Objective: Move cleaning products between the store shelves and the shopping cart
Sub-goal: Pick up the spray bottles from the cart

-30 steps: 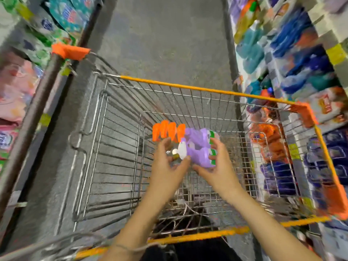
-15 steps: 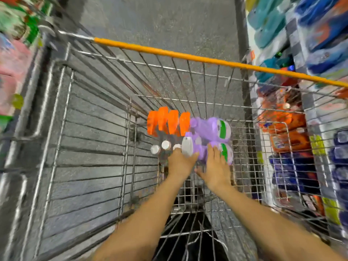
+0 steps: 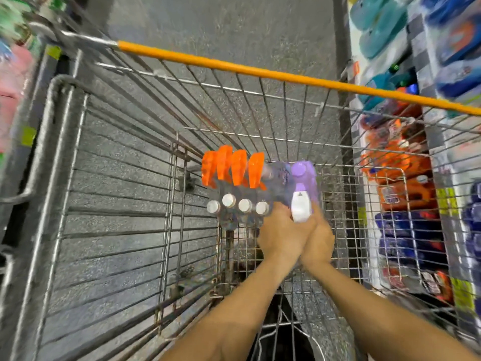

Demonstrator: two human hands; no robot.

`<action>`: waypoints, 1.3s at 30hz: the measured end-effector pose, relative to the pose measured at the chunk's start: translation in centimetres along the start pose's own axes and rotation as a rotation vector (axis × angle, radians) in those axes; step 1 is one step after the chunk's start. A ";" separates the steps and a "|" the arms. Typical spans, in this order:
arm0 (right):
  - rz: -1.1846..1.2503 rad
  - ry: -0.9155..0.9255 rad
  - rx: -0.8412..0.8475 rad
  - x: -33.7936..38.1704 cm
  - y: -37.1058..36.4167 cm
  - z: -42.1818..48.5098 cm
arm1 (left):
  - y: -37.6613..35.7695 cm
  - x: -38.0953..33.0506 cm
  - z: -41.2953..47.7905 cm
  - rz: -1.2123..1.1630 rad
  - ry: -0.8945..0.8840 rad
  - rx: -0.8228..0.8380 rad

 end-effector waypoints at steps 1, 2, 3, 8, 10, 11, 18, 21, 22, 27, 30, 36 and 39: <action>0.013 -0.067 0.001 -0.1 0.5 0.1 | -0.6 -0.4 -0.4 -0.013 -0.031 0.020; 0.023 -0.127 0.009 -0.3 1.2 0.3 | -1.1 -0.9 -0.9 -0.039 -0.065 0.044; 0.029 -0.159 0.013 -0.6 1.9 0.5 | -1.6 -1.2 -1.4 -0.076 -0.089 0.072; 0.057 -0.140 0.007 -0.8 6.1 0.9 | -2.0 -1.5 -2.4 -0.203 -0.108 0.173; 0.057 -0.112 -0.025 -0.5 8.1 0.6 | -0.8 -1.1 -2.3 -0.245 -0.118 0.151; 0.063 -0.081 -0.034 -0.6 9.1 0.3 | 0.2 -1.0 -2.3 -0.263 -0.121 0.132; 0.310 0.176 -0.115 0.2 18.5 -4.8 | 7.0 -0.7 -3.6 -0.444 -0.163 0.137; 0.551 0.256 0.035 1.4 22.3 -6.5 | 8.6 -0.1 -4.5 -0.407 -0.183 0.143; 0.670 0.253 0.091 2.0 23.6 -6.8 | 9.3 -0.2 -4.8 -0.384 -0.214 0.176; 0.929 0.351 0.239 6.1 29.3 -7.8 | 12.7 -1.1 -7.2 -0.430 -0.306 0.270; 1.001 0.406 0.236 8.6 30.8 -7.6 | 14.7 -2.4 -9.1 -0.538 -0.358 0.055; 1.077 0.422 0.239 12.3 29.9 -5.4 | 17.2 -2.9 -12.1 -0.626 -0.328 -0.281; 1.066 0.435 0.247 13.1 28.8 -4.9 | 17.7 -2.8 -12.9 -0.566 -0.238 -0.341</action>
Point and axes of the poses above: each hand's wrist, its own z-axis towards the middle knuckle, its own y-axis out of the back of the hand, x = y × z, the point moved 1 cm from there along z, towards the middle knuckle, and after that the axes turned 6 degrees about -x, right-handed, at the moved point
